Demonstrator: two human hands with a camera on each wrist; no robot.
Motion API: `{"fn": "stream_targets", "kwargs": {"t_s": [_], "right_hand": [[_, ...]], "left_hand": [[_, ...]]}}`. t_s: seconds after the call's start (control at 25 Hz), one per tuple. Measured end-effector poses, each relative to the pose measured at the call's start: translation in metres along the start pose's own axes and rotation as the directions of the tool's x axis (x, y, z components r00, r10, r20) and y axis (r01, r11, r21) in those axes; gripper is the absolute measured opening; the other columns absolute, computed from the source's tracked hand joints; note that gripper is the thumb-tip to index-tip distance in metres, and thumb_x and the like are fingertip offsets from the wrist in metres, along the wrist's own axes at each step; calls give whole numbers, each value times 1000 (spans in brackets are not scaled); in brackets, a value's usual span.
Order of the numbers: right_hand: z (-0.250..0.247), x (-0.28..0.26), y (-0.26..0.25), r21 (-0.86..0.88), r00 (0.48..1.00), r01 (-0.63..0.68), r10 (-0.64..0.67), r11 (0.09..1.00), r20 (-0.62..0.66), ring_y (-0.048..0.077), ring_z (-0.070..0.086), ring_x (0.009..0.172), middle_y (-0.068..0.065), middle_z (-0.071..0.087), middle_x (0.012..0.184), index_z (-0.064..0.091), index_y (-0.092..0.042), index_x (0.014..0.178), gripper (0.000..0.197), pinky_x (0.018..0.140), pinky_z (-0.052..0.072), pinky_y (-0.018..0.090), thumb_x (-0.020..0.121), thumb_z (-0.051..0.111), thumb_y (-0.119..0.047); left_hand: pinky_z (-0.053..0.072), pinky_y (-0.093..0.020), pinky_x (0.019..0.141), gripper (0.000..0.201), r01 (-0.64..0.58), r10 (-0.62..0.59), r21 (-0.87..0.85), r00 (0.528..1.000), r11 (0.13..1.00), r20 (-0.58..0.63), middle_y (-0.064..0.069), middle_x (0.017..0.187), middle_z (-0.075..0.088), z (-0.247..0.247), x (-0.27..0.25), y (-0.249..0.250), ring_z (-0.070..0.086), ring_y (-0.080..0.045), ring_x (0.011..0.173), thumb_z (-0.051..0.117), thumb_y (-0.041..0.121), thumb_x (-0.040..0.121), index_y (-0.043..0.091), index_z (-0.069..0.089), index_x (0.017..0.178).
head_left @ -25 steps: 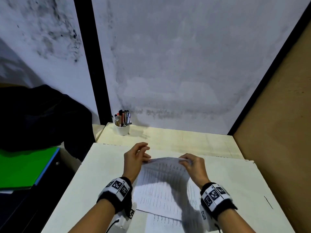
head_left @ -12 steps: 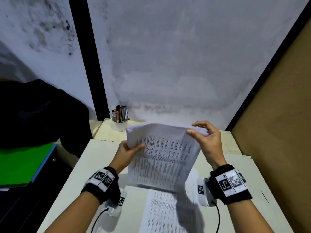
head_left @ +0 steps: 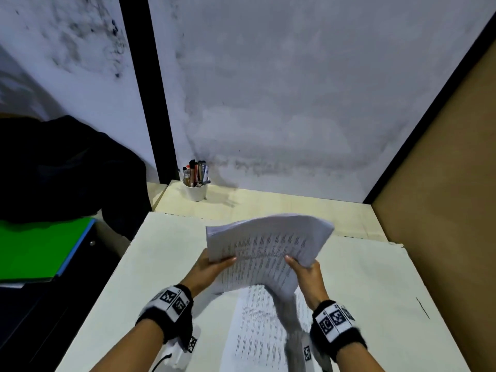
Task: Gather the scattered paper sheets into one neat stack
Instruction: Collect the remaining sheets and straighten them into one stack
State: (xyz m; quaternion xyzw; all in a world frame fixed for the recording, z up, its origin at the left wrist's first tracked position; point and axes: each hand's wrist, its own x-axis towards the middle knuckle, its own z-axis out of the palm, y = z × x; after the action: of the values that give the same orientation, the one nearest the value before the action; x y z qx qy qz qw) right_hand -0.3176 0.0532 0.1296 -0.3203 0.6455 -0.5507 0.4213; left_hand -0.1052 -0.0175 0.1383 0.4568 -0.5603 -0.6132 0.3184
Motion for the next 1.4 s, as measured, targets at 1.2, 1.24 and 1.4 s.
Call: {"fn": "stream_targets", "kwargs": {"t_s": [1.2,1.24,1.4], "right_hand": [[-67,12,9,-350,991,-122,96,929,-91,27,63,88,8,70,86,67,0,100,17,74,46,28,84,62,-4],[-72,15,-6,-261,995,-92,78,961,-63,27,65,88,4,73,81,68,-5,95,13,76,48,31,83,64,-7],[-53,26,-26,-76,997,-73,70,994,-44,26,67,95,0,75,90,67,-5,105,21,91,50,39,85,63,-10]], "left_hand": [[29,-30,52,29,98,25,227,875,969,-484,-10,57,38,-116,-13,-47,34,-17,55,56,21,89,-1,49,70],[29,-30,52,29,85,29,231,891,969,-453,-9,56,37,-110,-10,-43,34,-17,54,56,22,89,1,48,70],[40,-35,58,51,3,45,163,957,987,-287,-13,69,50,-71,2,-32,48,-22,62,58,40,79,-10,54,87]]}}
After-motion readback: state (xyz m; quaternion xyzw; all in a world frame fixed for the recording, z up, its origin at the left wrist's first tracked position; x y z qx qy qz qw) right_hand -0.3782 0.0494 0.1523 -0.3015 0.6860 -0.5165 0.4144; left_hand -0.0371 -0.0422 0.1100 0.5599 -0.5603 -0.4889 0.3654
